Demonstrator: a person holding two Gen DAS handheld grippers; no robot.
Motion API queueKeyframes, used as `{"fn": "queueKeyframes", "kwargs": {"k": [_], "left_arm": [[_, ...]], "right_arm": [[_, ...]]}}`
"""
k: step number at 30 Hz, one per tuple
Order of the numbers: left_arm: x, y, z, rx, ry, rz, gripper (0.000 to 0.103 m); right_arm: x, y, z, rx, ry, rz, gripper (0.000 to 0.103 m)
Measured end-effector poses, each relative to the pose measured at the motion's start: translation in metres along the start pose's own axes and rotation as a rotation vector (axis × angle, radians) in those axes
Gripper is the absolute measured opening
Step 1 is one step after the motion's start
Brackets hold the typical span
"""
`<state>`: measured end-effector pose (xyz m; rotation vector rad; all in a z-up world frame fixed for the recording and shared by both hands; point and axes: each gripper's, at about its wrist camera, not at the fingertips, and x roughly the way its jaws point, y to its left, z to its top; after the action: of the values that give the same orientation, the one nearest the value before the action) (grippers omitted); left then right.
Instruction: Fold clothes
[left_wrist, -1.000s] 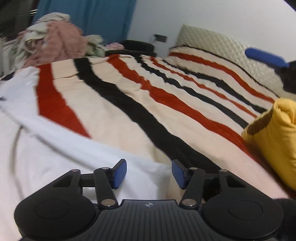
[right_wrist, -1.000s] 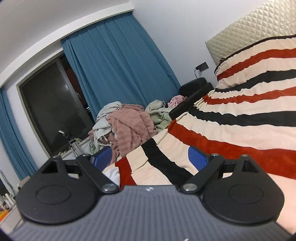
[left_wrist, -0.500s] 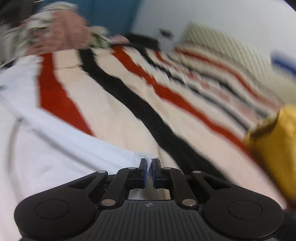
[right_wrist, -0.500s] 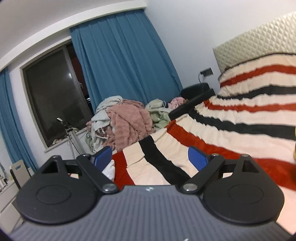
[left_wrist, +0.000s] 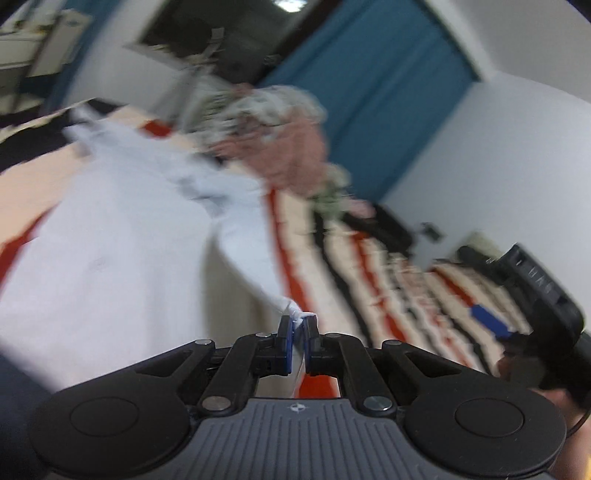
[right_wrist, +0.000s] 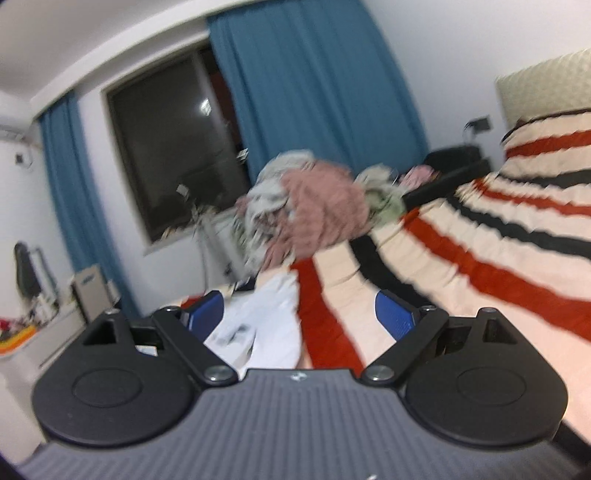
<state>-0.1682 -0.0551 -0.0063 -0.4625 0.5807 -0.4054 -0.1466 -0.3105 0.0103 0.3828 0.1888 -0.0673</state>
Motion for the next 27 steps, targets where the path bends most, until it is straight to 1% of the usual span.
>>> {"fn": "queueKeyframes", "kwargs": {"k": [4,7,8,9,10,12,14,16,18,22,24,26,27], "left_arm": [[0.000,0.017,-0.002,0.007,0.037,0.080,0.006],[0.000,0.029,-0.003,0.012,0.066,0.139,0.010],[-0.001,0.033,-0.004,0.014,0.075,0.159,0.022],[-0.001,0.038,-0.004,0.016,0.084,0.179,0.043],[-0.001,0.039,-0.002,0.027,0.084,0.190,0.050],[-0.001,0.032,0.008,0.075,0.055,0.183,0.069],[0.001,0.024,0.024,0.117,0.039,0.178,0.082],[0.004,0.018,0.039,0.149,0.012,0.163,0.082],[0.012,0.019,0.061,0.156,0.003,0.151,0.082],[0.053,0.051,0.114,0.063,0.031,0.144,0.083],[0.086,0.073,0.142,0.009,0.059,0.142,0.083],[0.123,0.098,0.168,-0.056,0.078,0.158,0.083],[0.141,0.111,0.179,-0.085,0.083,0.164,0.083]], "right_arm": [[0.016,0.010,-0.019,-0.063,0.083,0.010,0.090],[0.025,0.014,-0.028,-0.089,0.132,0.018,0.090],[0.026,0.015,-0.029,-0.096,0.138,0.023,0.090],[0.026,0.017,-0.028,-0.105,0.134,0.027,0.090],[0.027,0.020,-0.026,-0.114,0.131,0.032,0.090],[0.030,0.027,-0.020,-0.134,0.127,0.046,0.090],[0.037,0.036,-0.013,-0.158,0.123,0.066,0.090],[0.048,0.045,-0.003,-0.172,0.124,0.093,0.090],[0.062,0.054,0.008,-0.186,0.123,0.114,0.090],[0.092,0.071,0.026,-0.175,0.128,0.144,0.090],[0.107,0.076,0.026,-0.174,0.115,0.142,0.090],[0.119,0.076,0.017,-0.168,0.103,0.153,0.088],[0.123,0.075,0.010,-0.176,0.095,0.150,0.072]]}}
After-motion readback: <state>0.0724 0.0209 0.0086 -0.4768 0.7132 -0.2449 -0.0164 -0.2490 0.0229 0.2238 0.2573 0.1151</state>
